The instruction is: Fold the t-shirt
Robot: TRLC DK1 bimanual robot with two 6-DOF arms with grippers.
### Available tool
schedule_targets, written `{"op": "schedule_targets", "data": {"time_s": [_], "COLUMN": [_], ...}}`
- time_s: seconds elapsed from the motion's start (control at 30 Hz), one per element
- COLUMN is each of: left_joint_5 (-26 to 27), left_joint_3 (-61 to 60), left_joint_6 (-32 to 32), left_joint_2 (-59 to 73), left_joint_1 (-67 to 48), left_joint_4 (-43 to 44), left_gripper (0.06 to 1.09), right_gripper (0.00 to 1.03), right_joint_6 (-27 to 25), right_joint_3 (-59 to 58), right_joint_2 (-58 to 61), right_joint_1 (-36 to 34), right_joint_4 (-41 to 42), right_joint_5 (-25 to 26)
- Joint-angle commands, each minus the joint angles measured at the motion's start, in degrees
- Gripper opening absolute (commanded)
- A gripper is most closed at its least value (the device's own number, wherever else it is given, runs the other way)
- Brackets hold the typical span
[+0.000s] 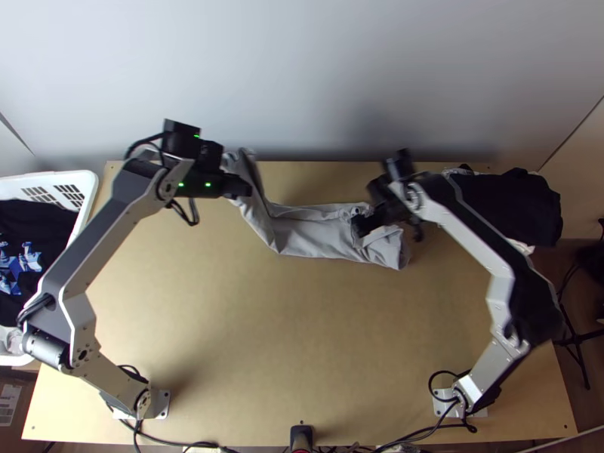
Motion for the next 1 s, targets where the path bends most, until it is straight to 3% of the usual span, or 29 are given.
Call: {"op": "schedule_targets", "data": {"time_s": [0.0,0.37,0.97], "left_joint_5": [0.9,1.0,1.0], "left_joint_3": [1.1,2.9,7.0], "left_joint_6": [-2.8,-5.4,-12.6], "left_joint_2": [1.6,9.0,26.0], "left_joint_1": [-6.2,-17.9,-24.8], "left_joint_4": [6.3,20.6,37.3], "left_gripper": [0.09,0.09,0.09], "right_gripper": [0.99,0.99,0.99], "right_joint_6": [0.6,1.7,2.4], "right_joint_3": [-3.2,-9.1,-14.0], "right_joint_2": [-11.5,-25.3,-29.5], "right_joint_1": [-5.5,-13.3,-16.4], "right_joint_4": [-1.0,-5.6,-6.5], "right_joint_5": [-1.9,-3.0,-3.0]}}
